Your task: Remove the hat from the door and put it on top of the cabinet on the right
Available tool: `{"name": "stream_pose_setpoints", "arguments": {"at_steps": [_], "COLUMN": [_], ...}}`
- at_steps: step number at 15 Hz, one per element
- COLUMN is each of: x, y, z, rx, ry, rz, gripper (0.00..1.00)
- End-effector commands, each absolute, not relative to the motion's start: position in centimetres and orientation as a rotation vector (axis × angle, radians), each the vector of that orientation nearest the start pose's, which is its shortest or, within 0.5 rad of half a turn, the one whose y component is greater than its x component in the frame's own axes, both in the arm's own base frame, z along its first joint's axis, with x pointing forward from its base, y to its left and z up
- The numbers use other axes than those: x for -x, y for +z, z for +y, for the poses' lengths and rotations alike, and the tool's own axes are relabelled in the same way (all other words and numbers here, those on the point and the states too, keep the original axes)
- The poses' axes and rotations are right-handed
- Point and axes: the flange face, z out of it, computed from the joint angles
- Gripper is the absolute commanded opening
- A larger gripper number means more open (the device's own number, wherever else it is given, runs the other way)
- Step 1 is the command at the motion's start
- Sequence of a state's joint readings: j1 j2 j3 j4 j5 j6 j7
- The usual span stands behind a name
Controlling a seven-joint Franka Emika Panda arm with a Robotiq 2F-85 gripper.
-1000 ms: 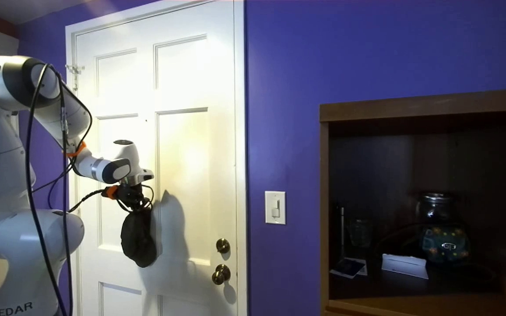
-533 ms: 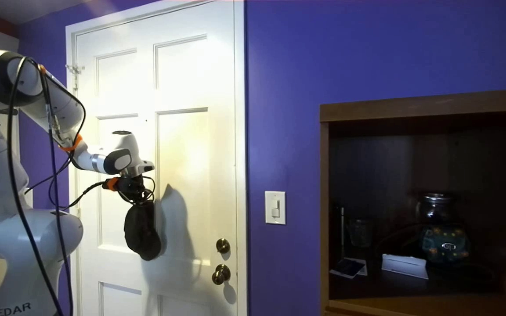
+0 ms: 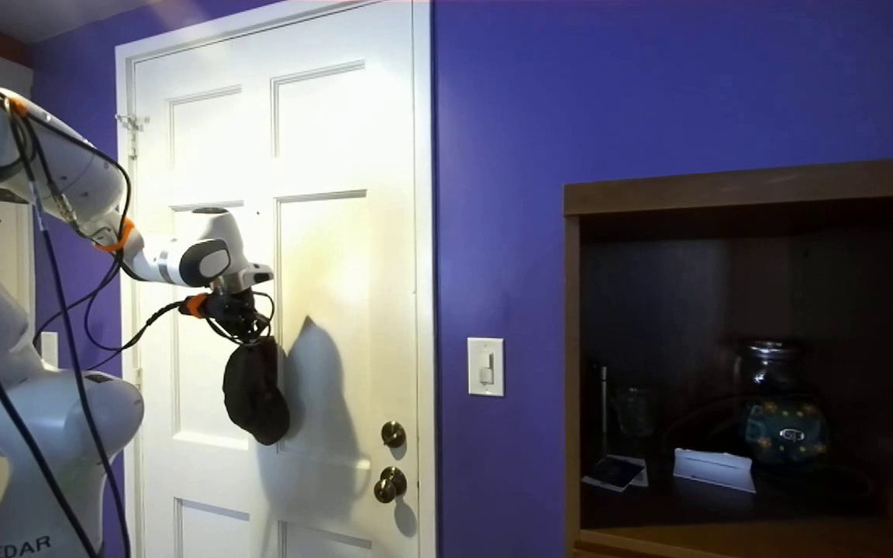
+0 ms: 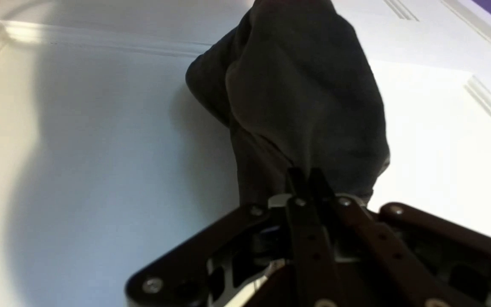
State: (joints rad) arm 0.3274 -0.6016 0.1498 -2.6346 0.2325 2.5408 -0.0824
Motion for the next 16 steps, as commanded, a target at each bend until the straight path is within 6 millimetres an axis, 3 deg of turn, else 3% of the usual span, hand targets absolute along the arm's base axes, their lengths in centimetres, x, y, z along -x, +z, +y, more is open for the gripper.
{"name": "stream_pose_setpoints", "arguments": {"at_steps": [1,7,16], "x": [-35.3,-35.2,-35.5], "y": [49.5,50.6,59.1], "z": [18.1,17.5,9.7], "rx": [2.817,2.839,3.015], "ry": [-0.703,-0.741,-1.030], "rz": [-0.563,-0.562,-0.365], "gripper": [0.05,0.01,0.01]}}
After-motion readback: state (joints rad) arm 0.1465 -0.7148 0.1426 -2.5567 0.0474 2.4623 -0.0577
